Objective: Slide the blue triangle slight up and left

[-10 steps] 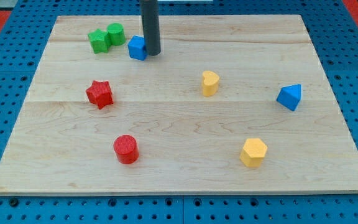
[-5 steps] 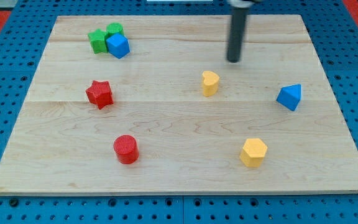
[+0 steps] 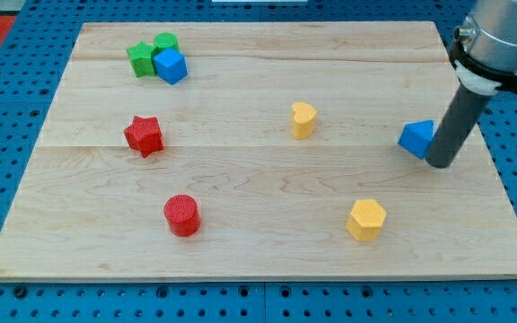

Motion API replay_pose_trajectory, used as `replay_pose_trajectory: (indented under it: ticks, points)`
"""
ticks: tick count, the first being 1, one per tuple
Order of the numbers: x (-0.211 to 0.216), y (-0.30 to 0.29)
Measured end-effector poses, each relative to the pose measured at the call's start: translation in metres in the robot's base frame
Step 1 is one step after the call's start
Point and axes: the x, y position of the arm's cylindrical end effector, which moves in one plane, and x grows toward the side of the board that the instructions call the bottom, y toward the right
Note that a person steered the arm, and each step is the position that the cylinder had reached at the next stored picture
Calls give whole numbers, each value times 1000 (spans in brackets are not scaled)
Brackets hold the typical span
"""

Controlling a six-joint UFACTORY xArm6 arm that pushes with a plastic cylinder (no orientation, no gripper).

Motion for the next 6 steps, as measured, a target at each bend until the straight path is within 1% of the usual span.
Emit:
replay_pose_trajectory:
  ticks: [3, 5, 6]
  points:
    - [-90, -57]
    - [-171, -59]
    - [-173, -60]
